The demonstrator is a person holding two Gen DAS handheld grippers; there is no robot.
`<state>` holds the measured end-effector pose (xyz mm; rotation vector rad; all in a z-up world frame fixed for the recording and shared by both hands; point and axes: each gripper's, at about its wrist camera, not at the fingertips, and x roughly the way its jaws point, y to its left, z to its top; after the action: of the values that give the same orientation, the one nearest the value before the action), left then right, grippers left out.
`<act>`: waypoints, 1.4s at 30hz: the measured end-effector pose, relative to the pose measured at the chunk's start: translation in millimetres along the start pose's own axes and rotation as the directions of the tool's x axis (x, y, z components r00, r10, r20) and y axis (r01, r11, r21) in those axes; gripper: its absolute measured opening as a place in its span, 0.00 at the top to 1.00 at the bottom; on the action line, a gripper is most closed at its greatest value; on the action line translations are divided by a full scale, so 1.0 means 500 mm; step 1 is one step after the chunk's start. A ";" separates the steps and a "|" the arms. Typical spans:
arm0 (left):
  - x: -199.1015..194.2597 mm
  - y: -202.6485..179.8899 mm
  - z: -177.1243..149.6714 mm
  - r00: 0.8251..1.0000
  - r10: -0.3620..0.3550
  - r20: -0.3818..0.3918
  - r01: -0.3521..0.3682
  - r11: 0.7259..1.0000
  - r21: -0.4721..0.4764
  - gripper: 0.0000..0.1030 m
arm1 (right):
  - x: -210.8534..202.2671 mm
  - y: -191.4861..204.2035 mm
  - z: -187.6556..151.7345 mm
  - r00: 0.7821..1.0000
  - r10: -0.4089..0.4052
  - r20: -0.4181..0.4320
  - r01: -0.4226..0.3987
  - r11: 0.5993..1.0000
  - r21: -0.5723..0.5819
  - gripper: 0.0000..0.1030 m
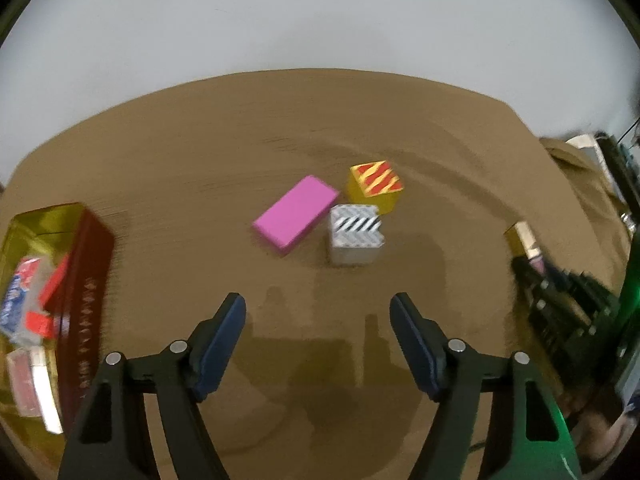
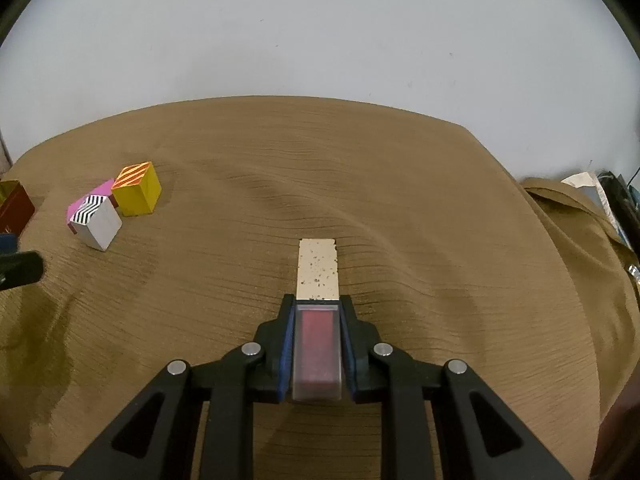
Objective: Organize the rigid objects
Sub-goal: 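Grasp the black-and-white zigzag cube with the left tool while the right tool holds the lipstick, then carry the zigzag cube into the gold tin and open the left tool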
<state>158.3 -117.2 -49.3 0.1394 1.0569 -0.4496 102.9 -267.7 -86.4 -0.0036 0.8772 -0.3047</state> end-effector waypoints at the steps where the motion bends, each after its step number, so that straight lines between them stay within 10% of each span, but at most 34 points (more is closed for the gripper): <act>1: 0.006 -0.005 0.004 1.000 -0.006 -0.003 0.006 1.000 0.000 0.37 | 0.000 -0.008 0.001 1.000 -0.001 0.000 0.001 1.000 -0.001 0.80; 18: 0.081 -0.041 0.057 0.996 -0.044 -0.076 0.039 0.998 -0.056 0.73 | -0.003 -0.027 0.005 1.000 0.011 -0.002 -0.011 1.000 0.011 0.79; 42: -0.011 -0.030 -0.011 0.998 0.055 -0.008 -0.055 0.997 0.048 0.73 | -0.002 -0.016 0.001 1.000 0.000 -0.002 0.000 1.000 0.008 0.79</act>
<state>145.3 -127.6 -45.8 0.2126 1.0489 -0.4250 100.5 -275.3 -84.3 0.0044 0.8784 -0.3085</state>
